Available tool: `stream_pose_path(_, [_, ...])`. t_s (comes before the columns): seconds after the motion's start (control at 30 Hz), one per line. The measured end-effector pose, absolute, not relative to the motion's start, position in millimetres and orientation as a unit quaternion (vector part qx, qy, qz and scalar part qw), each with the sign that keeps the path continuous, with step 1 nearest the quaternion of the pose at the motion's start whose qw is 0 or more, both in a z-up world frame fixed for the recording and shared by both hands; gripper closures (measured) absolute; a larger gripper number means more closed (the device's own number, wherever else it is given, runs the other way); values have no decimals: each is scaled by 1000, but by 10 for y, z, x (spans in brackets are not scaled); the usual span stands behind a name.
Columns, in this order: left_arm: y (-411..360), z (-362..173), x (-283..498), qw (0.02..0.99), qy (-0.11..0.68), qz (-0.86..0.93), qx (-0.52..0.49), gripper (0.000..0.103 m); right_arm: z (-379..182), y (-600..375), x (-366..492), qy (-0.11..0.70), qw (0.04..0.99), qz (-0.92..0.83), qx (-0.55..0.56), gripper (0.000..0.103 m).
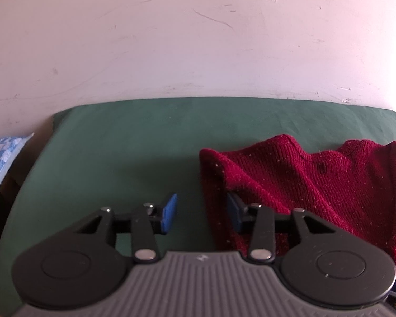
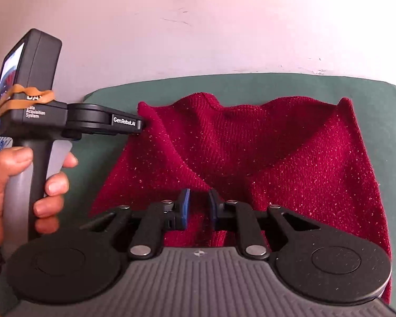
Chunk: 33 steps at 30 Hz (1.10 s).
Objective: Fold clothes
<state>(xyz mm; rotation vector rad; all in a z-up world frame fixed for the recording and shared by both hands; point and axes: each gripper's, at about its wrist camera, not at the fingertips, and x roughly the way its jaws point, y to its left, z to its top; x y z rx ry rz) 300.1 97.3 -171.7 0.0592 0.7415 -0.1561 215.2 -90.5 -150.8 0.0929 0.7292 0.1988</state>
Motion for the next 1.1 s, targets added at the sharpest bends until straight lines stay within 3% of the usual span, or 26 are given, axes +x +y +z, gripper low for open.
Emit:
stream_pose_path(0.13, [972, -1726, 2985, 930, 360, -74, 32, 59, -1523, -907, 2159, 354, 929, 100, 36, 88])
stream_pose_path(0.23, [987, -1723, 2997, 929, 363, -69, 33, 52, -1482, -916, 2137, 356, 929, 93, 39, 88])
stream_pose_path(0.6, [945, -1635, 2906, 926, 367, -67, 60, 52, -1507, -1027, 2091, 396, 907, 89, 111, 89])
stream_pose_path(0.8, [972, -1537, 2893, 924, 373, -70, 52, 50, -1303, -1123, 1932, 364, 915, 100, 143, 86])
stream_pose_path(0.87, [969, -1480, 2837, 924, 374, -70, 46, 41, -1243, -1162, 1849, 363, 916, 95, 141, 85])
stream_pose_path(1.0, [962, -1379, 2698, 924, 372, -79, 41, 37, -1201, -1283, 1675, 376, 910, 82, 154, 85])
stream_pose_path(1.1, [959, -1331, 2517, 923, 374, -82, 46, 24, -1179, -1313, 1533, 391, 906, 65, 152, 85])
